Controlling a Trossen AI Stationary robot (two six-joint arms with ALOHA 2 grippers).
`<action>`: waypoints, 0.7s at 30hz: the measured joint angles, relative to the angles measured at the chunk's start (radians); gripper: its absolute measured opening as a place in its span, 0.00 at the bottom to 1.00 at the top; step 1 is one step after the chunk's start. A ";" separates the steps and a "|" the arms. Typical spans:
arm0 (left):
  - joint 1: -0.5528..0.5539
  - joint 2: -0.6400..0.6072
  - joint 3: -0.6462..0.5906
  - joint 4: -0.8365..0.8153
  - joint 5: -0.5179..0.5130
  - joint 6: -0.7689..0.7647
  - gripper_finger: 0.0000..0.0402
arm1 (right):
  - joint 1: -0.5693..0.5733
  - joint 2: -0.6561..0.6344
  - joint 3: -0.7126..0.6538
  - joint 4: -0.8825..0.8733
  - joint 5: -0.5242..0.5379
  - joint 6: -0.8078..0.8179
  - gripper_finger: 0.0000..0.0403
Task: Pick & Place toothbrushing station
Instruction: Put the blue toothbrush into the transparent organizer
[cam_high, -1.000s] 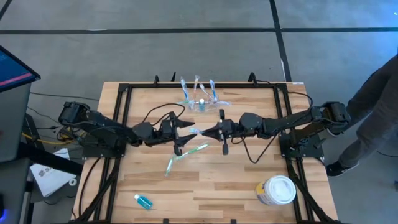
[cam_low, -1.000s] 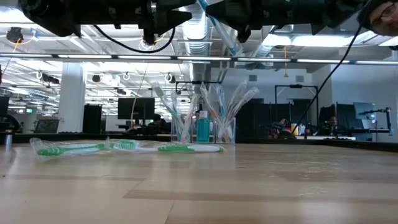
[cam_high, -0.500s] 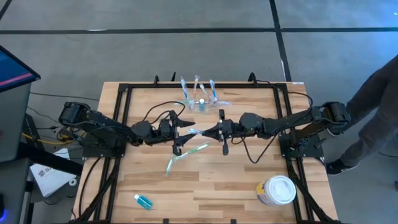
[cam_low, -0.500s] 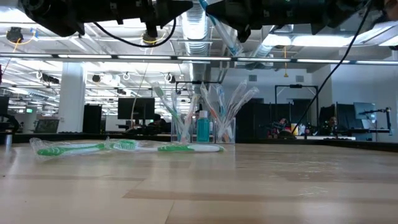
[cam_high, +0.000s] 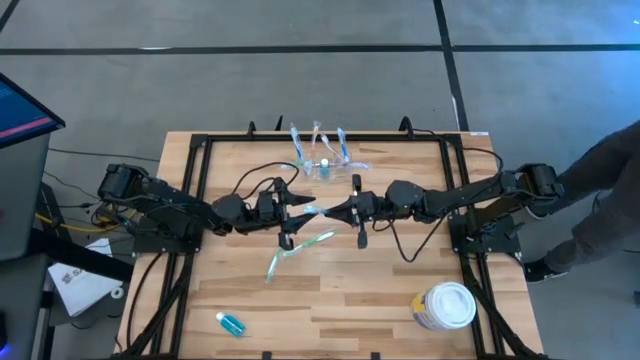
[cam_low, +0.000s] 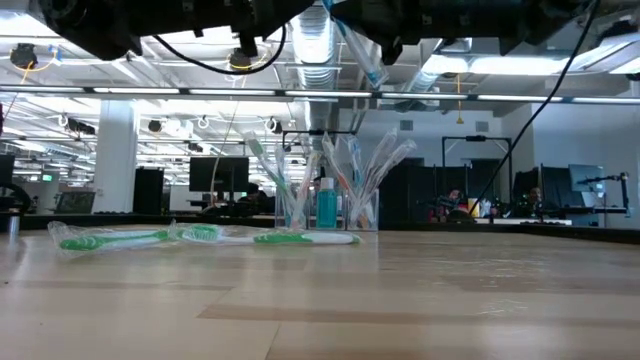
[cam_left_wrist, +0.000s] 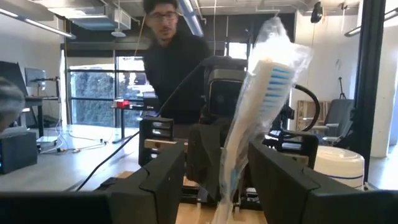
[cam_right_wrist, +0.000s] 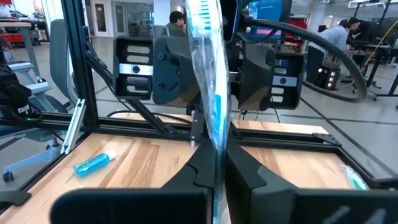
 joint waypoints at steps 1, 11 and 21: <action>0.000 0.015 0.015 0.003 -0.002 0.000 0.43 | 0.000 0.000 0.000 0.001 0.000 0.000 0.01; 0.004 0.100 0.094 0.008 -0.003 0.045 0.39 | -0.006 0.014 0.000 -0.005 0.008 -0.003 0.01; 0.001 0.092 0.078 0.007 -0.003 0.045 0.28 | -0.014 0.014 0.000 0.000 0.008 -0.003 0.01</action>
